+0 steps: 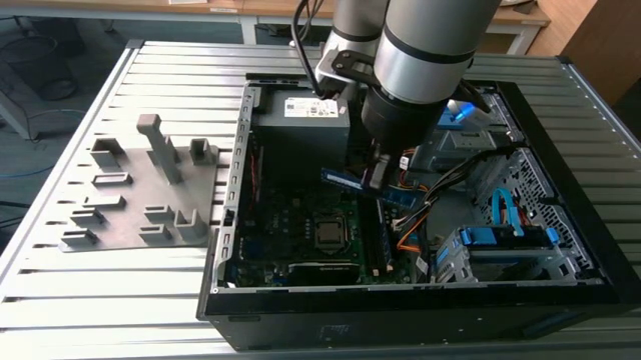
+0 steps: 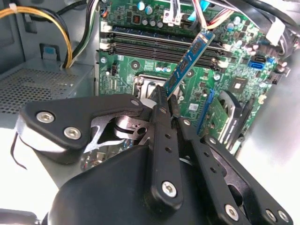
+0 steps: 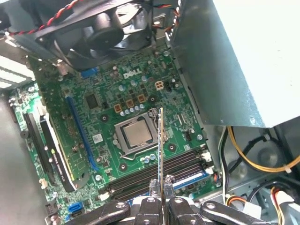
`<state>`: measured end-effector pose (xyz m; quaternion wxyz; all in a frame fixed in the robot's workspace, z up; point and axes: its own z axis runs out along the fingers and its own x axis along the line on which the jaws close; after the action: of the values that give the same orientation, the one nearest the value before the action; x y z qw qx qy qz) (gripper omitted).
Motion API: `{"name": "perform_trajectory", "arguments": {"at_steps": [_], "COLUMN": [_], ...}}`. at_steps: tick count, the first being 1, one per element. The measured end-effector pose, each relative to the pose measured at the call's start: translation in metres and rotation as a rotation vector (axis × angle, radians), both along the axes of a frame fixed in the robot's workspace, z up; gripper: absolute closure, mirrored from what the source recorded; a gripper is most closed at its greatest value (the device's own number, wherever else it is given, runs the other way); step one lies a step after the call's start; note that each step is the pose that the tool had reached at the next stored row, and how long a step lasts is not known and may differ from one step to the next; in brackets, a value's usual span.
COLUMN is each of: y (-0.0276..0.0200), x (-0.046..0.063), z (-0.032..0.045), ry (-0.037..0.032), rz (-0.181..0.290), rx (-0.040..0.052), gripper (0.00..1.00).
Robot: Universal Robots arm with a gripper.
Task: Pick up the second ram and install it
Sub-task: 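Insert the second ram into the second slot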
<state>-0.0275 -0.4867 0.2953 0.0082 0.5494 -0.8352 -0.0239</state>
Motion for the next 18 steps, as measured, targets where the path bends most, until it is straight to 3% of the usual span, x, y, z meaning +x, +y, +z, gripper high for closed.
{"name": "perform_trajectory", "arguments": {"at_steps": [18], "y": [0.0], "x": [0.0], "z": [-0.0003], "ry": [-0.0001], "rz": [-0.184], "rx": [-0.0112], "gripper": [0.86]}}
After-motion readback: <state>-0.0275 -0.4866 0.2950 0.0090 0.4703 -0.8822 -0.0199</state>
